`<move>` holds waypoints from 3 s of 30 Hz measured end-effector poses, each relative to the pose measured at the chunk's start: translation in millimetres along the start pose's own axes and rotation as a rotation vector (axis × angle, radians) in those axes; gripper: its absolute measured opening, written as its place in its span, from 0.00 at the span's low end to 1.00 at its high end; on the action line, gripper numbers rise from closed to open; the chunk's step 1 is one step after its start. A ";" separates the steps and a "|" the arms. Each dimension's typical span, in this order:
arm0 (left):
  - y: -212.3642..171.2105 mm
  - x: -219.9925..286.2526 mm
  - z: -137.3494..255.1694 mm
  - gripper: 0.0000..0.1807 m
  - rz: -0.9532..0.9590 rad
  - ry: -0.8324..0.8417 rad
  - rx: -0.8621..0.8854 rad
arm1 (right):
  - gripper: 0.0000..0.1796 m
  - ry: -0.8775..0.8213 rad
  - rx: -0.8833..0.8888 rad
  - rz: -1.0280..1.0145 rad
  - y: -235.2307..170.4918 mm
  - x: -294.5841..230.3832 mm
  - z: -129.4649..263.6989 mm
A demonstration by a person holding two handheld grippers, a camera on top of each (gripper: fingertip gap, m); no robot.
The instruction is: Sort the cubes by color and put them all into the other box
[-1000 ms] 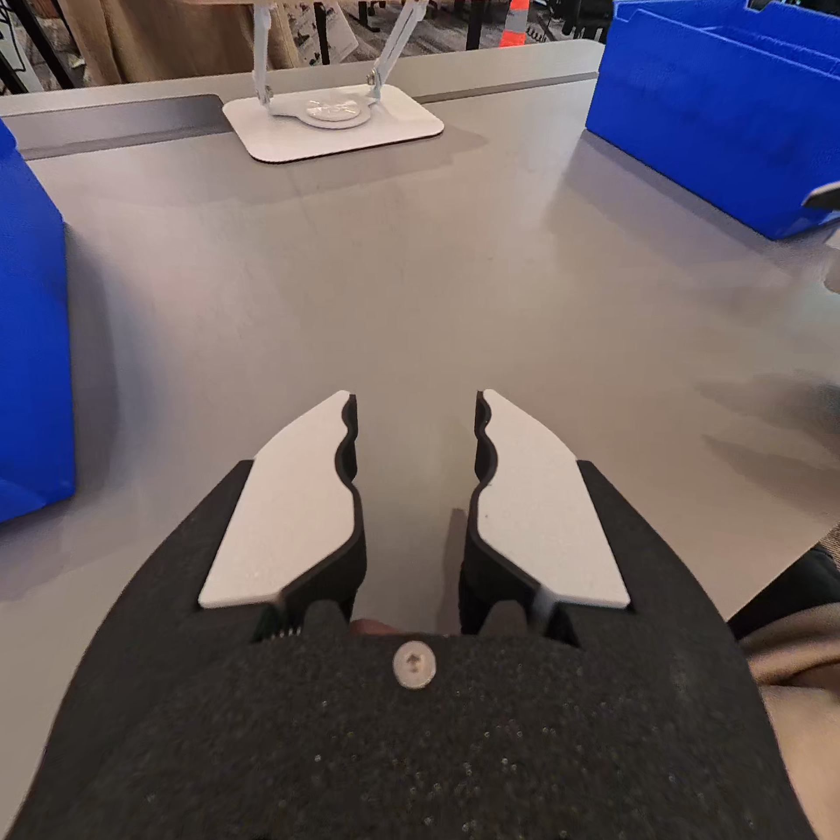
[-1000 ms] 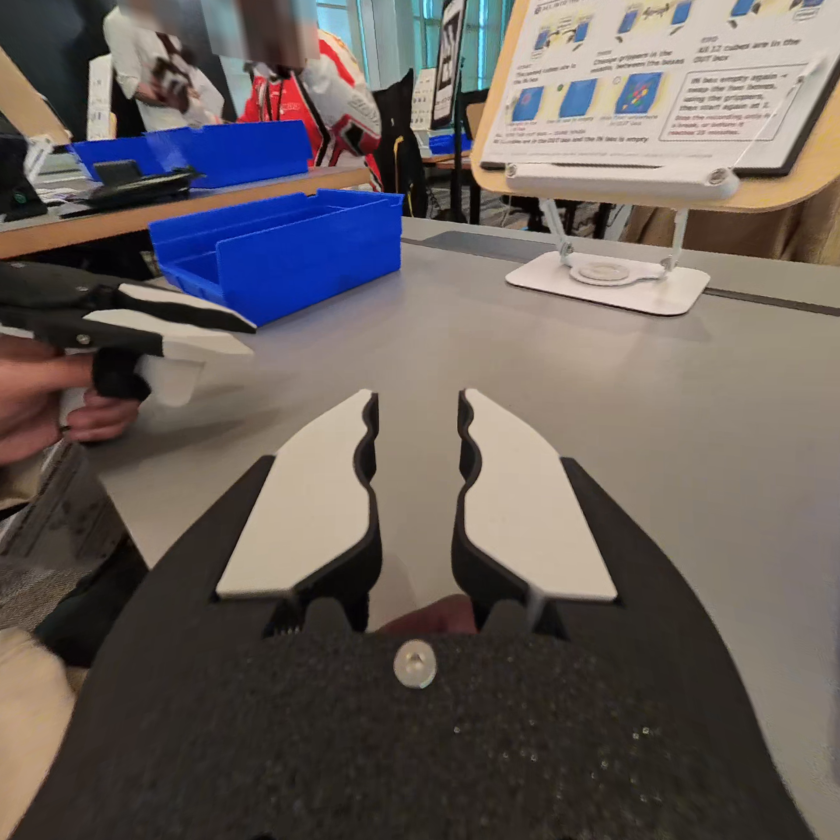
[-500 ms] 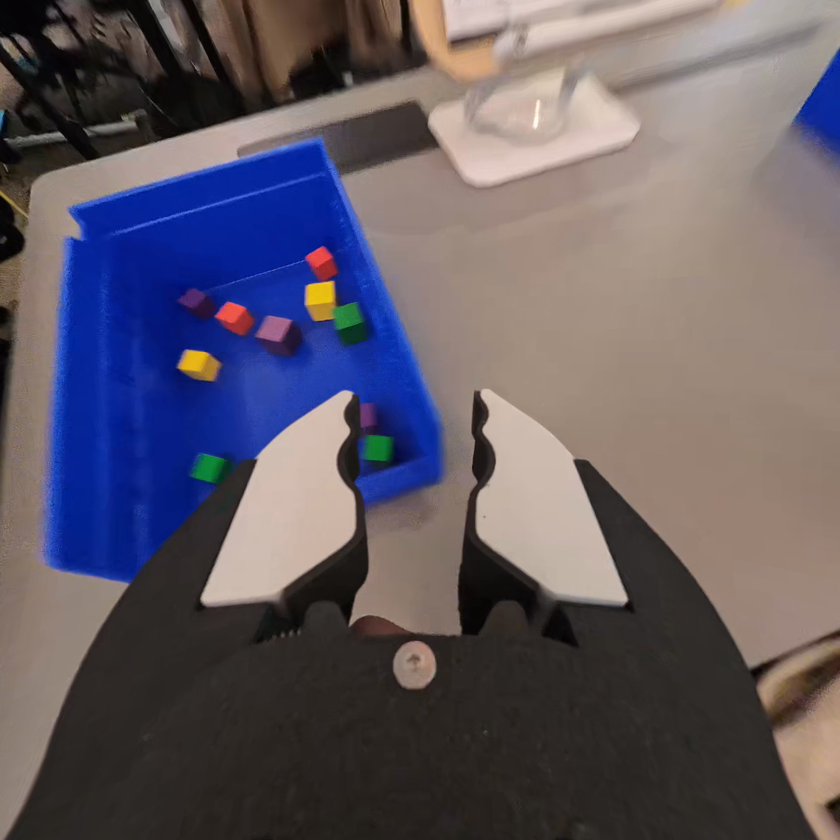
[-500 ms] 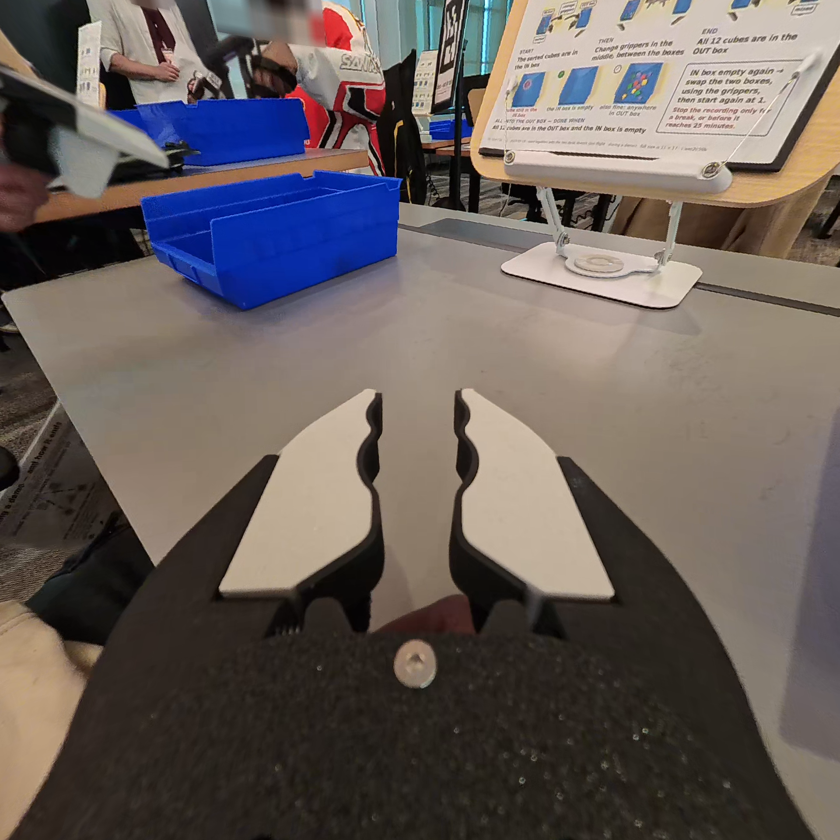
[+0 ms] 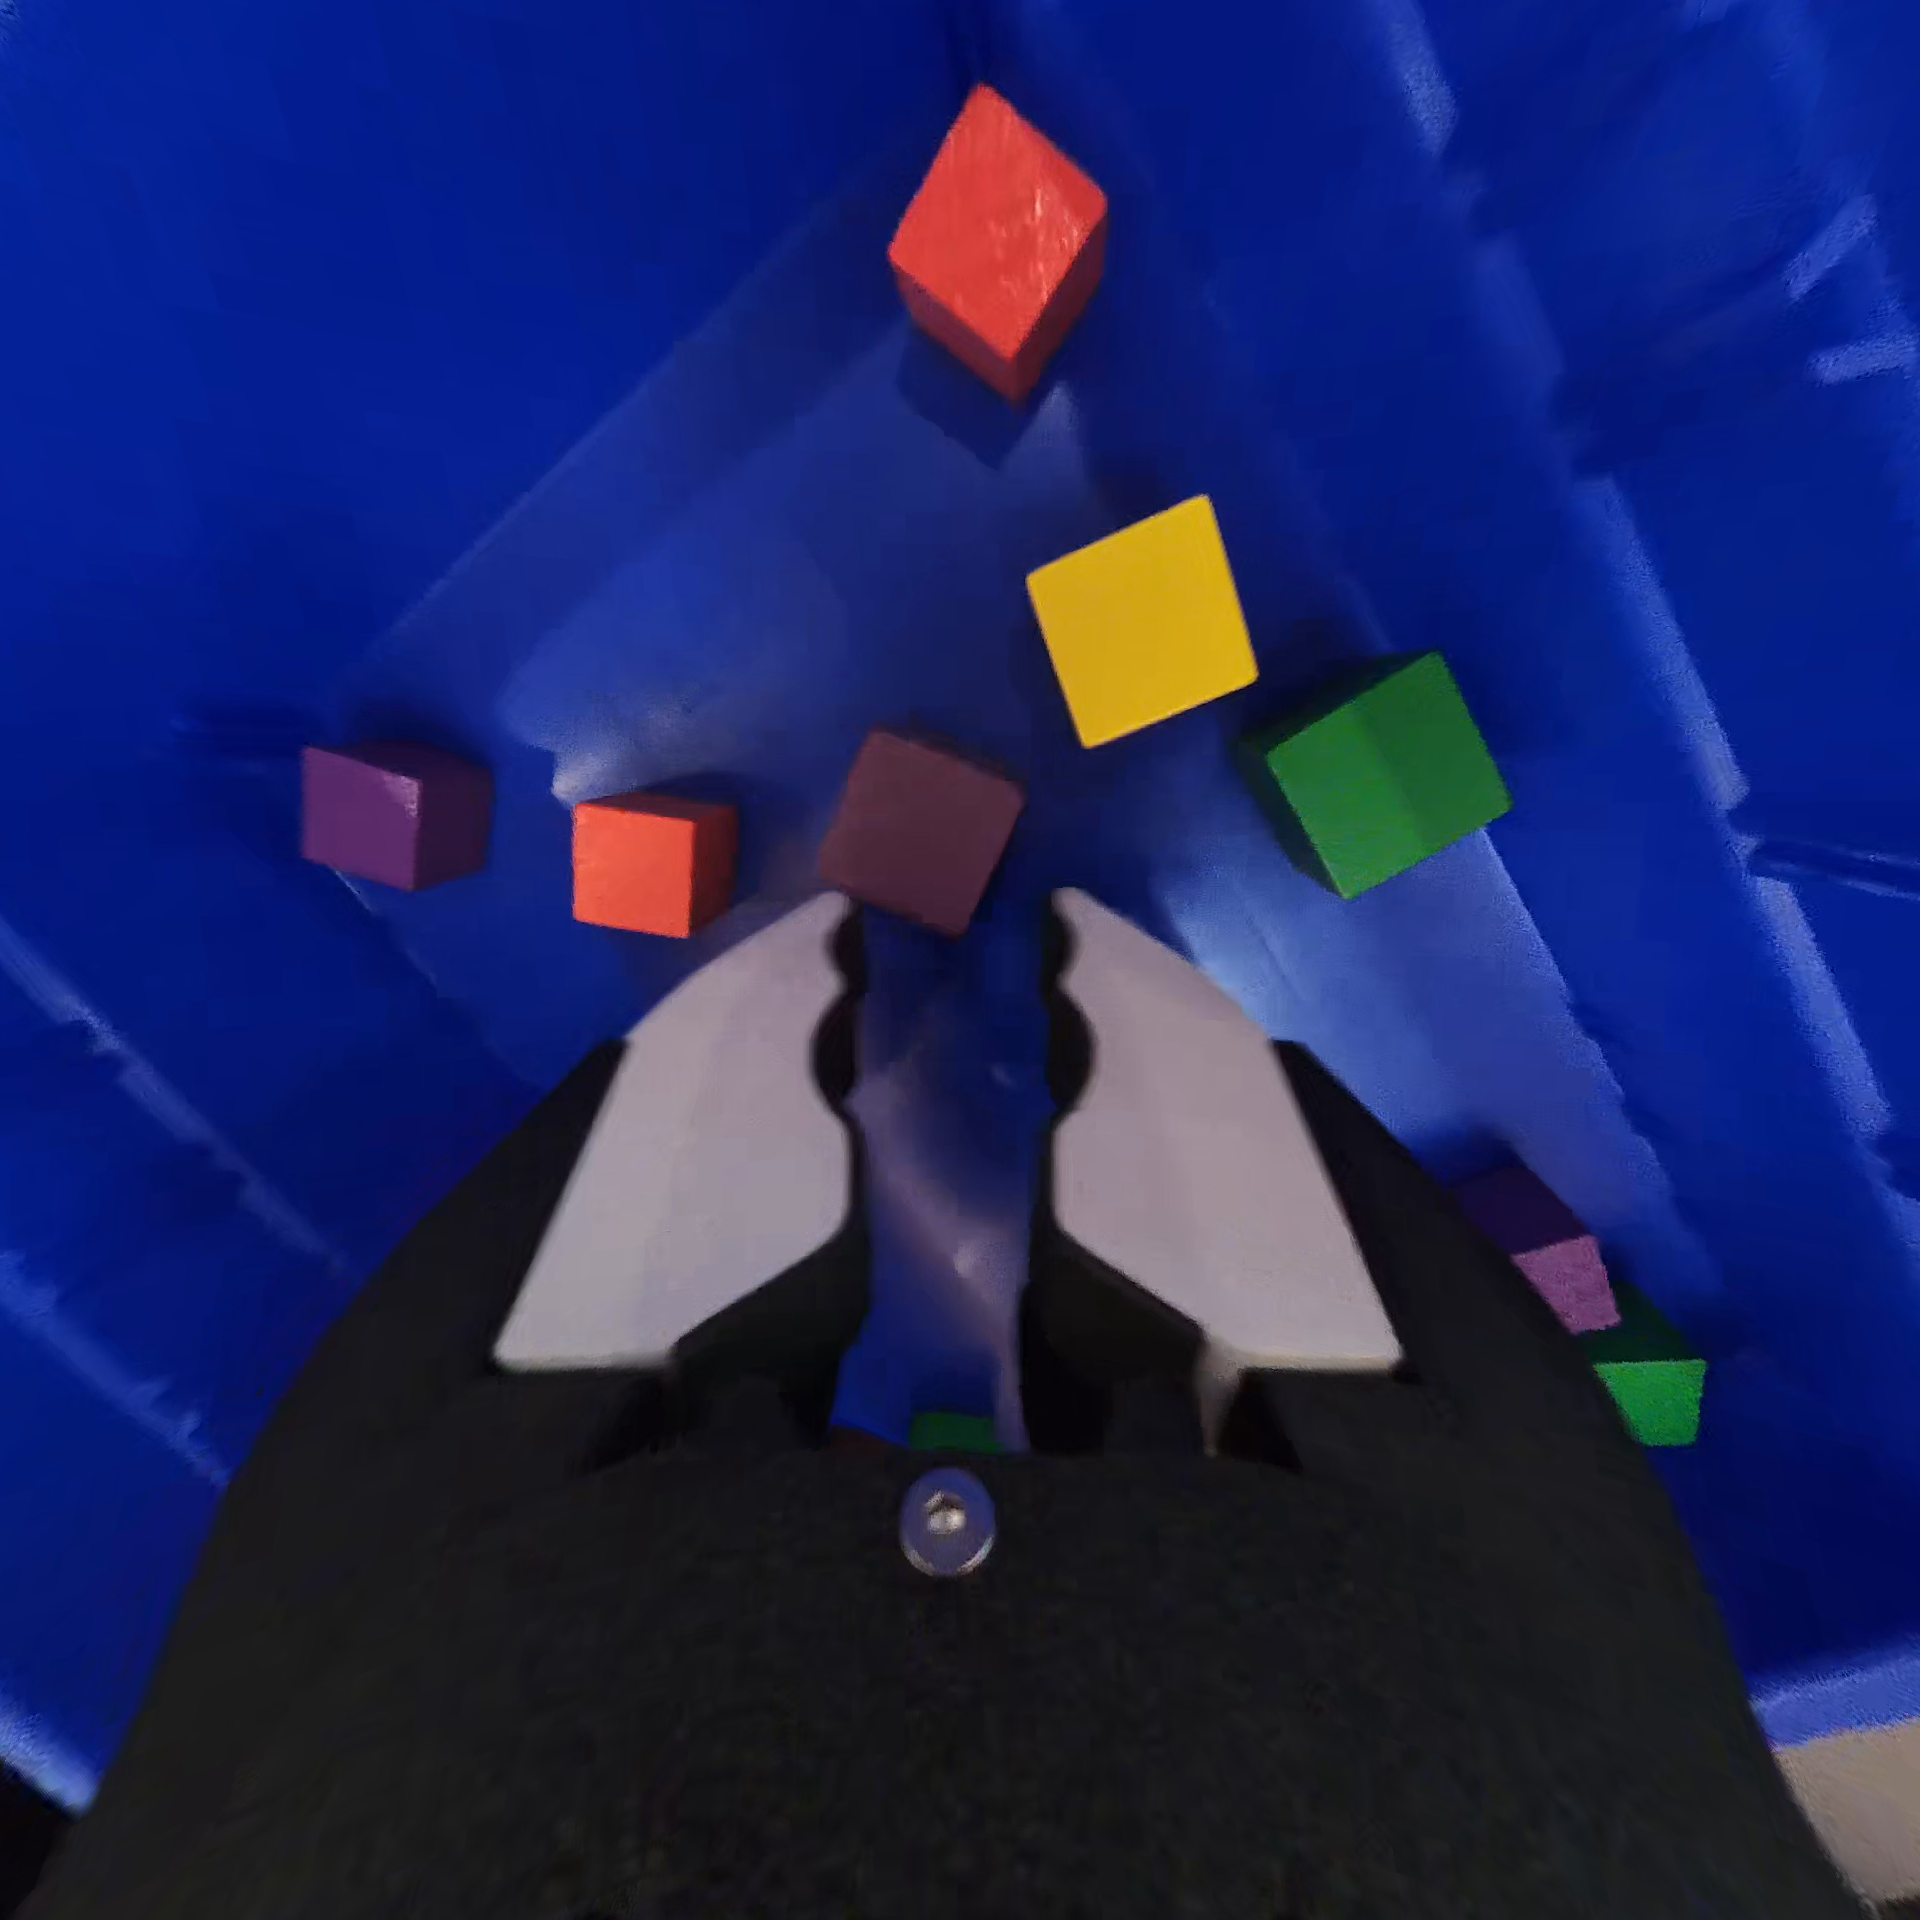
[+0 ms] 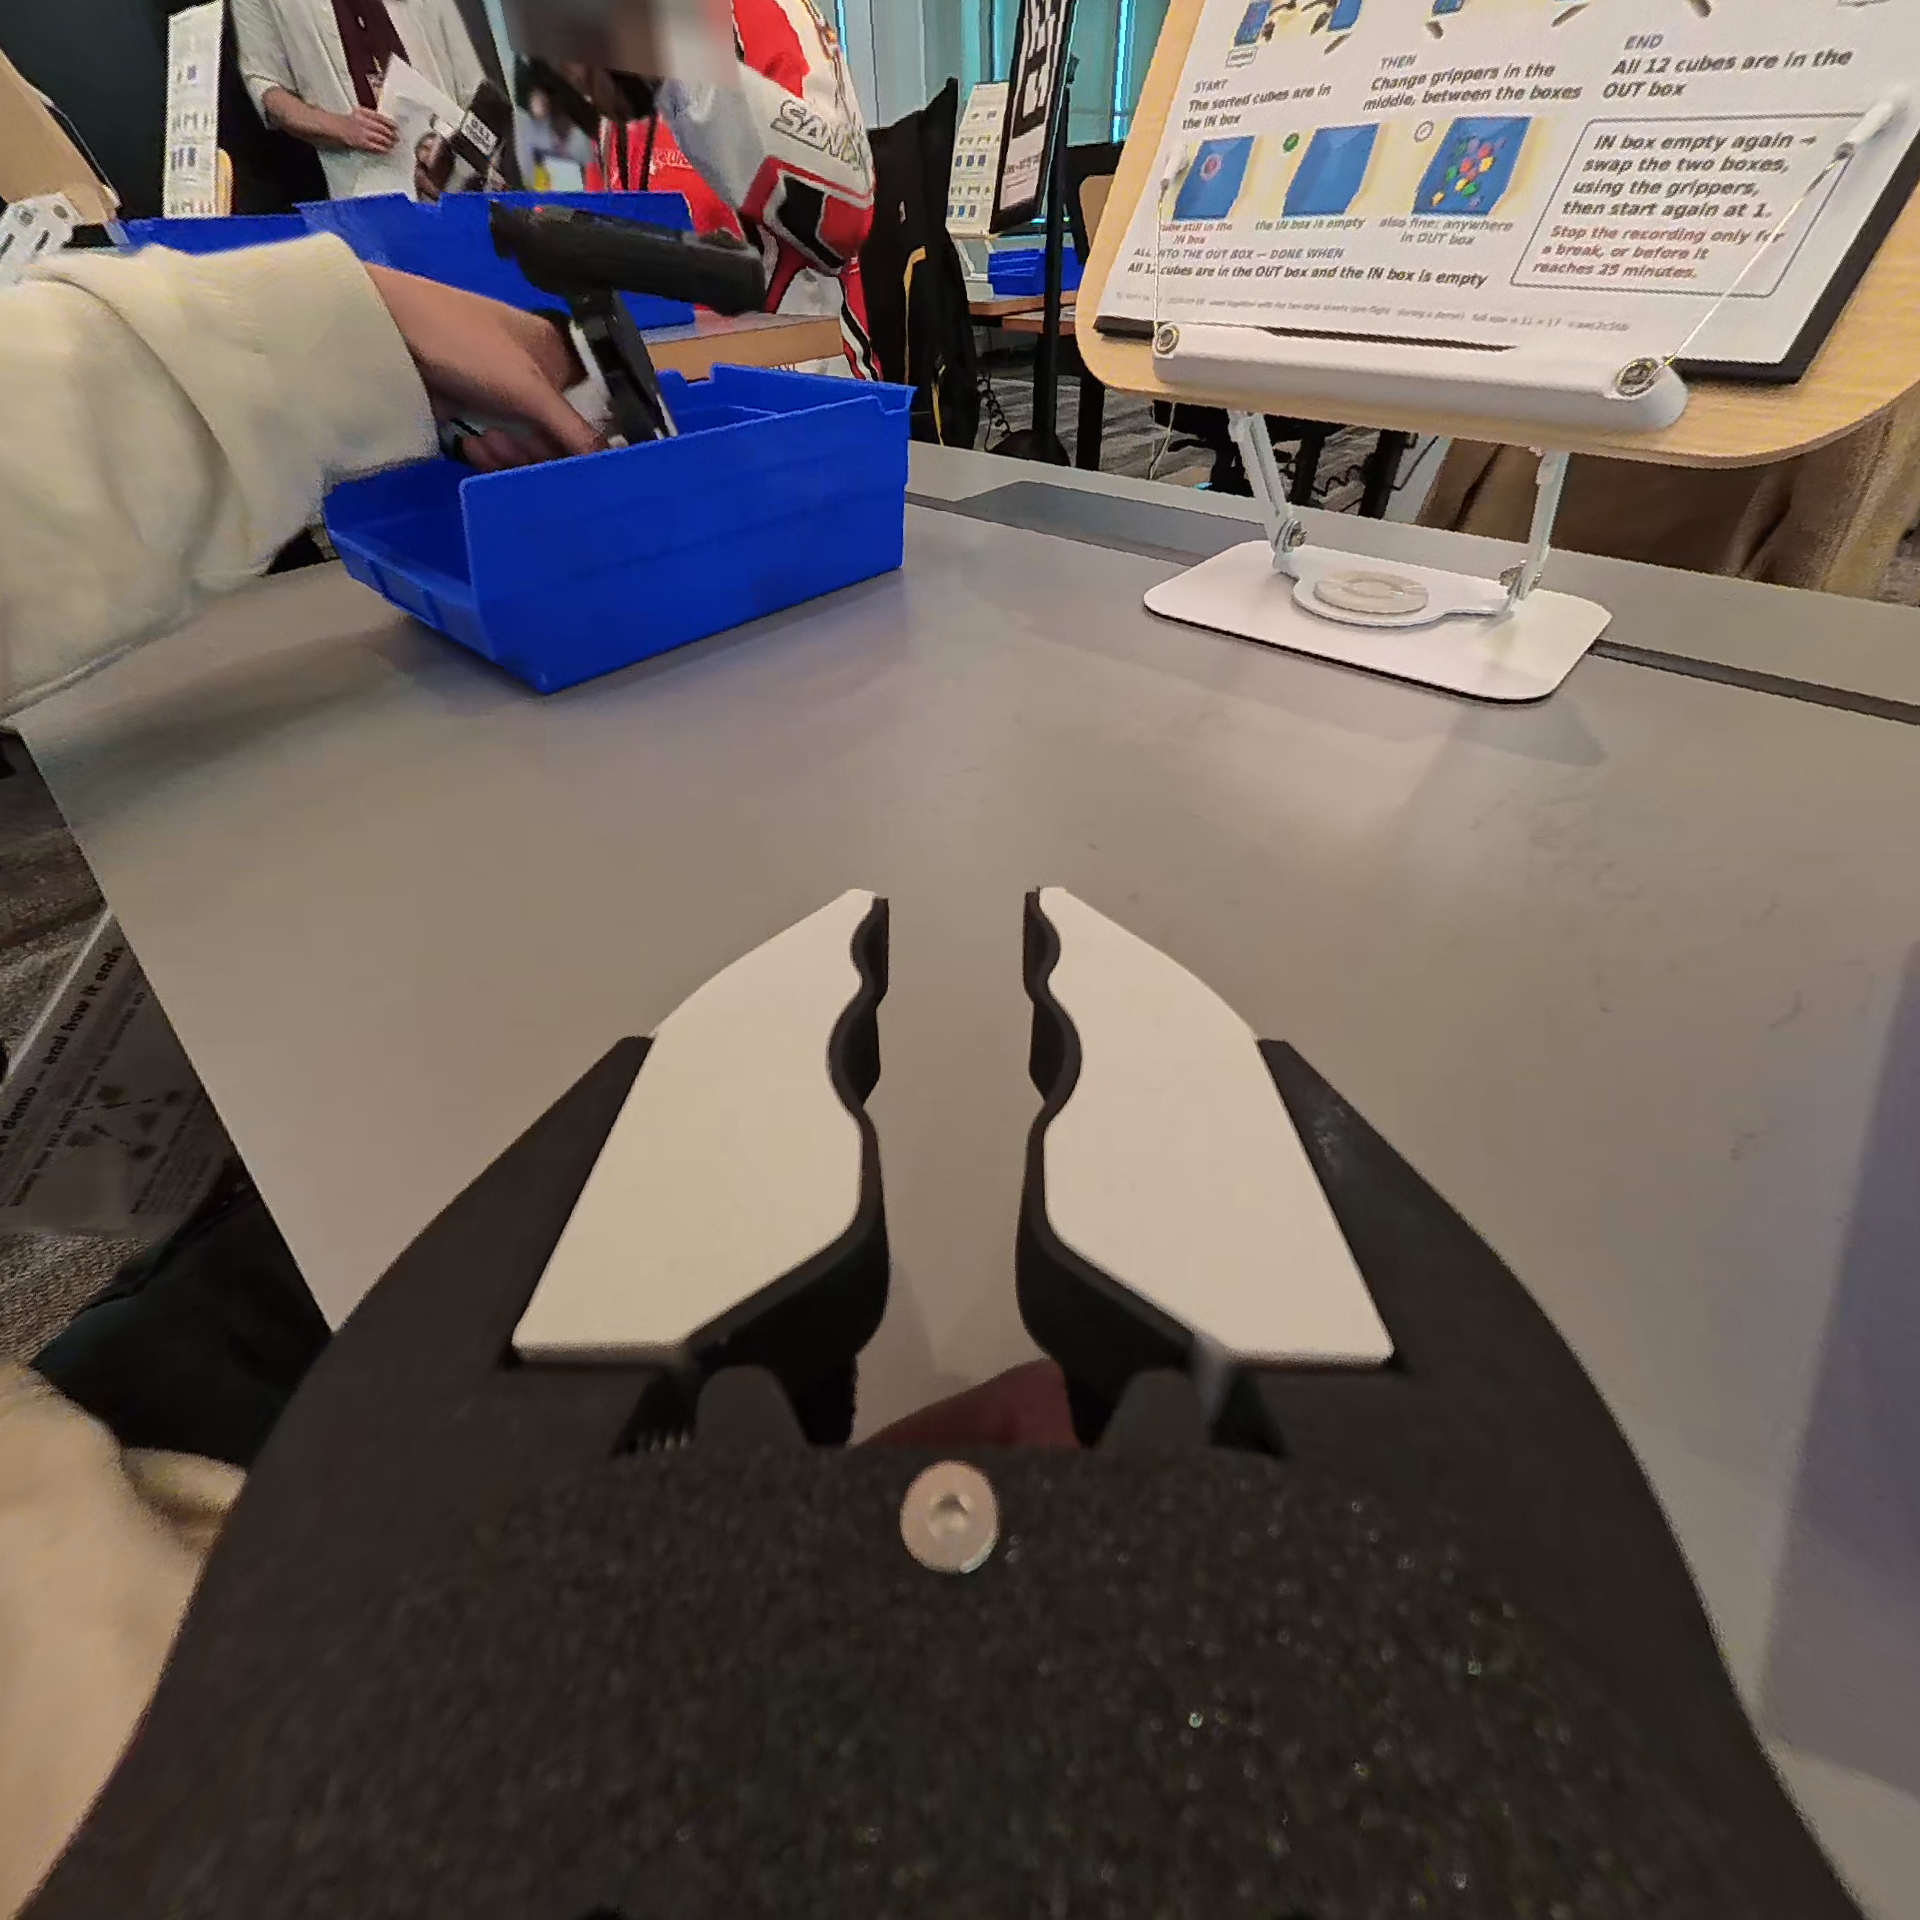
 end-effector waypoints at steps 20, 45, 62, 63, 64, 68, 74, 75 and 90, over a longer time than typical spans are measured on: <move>23.9 -17.0 31.0 0.26 0.410 0.033 0.110 | 0.13 -0.008 -0.017 0.011 -1.8 0.5 5.2; 6.9 124.4 160.9 0.16 0.110 -0.424 0.899 | 0.13 -0.077 0.001 0.025 6.5 24.5 21.9; 37.6 392.4 136.0 0.16 -0.096 -1.590 0.644 | 0.21 0.198 0.252 0.692 71.5 -45.3 -17.2; 38.8 397.4 134.4 0.16 -0.090 -1.615 0.631 | 0.21 0.209 0.268 0.708 72.6 -49.9 -17.3; 39.0 400.8 133.0 0.16 -0.080 -1.650 0.616 | 0.19 0.208 0.283 0.720 72.9 -53.1 -16.8; 36.8 408.6 122.6 0.16 -0.059 -1.713 0.538 | 0.16 0.182 0.265 0.731 65.7 -52.6 -13.3; 17.2 386.1 104.6 0.34 -0.053 -1.387 0.639 | 0.16 0.088 0.223 0.625 52.9 -27.4 22.2; 11.9 374.9 94.4 0.34 -0.044 -1.173 0.709 | 0.16 0.049 0.212 0.569 49.0 -17.3 30.9; -29.7 347.0 62.2 0.31 0.063 -0.648 0.810 | 0.16 -0.388 -0.005 0.214 66.6 130.1 94.7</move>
Point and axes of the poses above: each gripper's, where its closed fingertips meet, z back along the fingers, y out of its top, x = y × z across the jaws, the point moved 6 cm from there along z, back along the fingers, and after that the axes turned 2 degrees about -y, right-handed, at the moved point
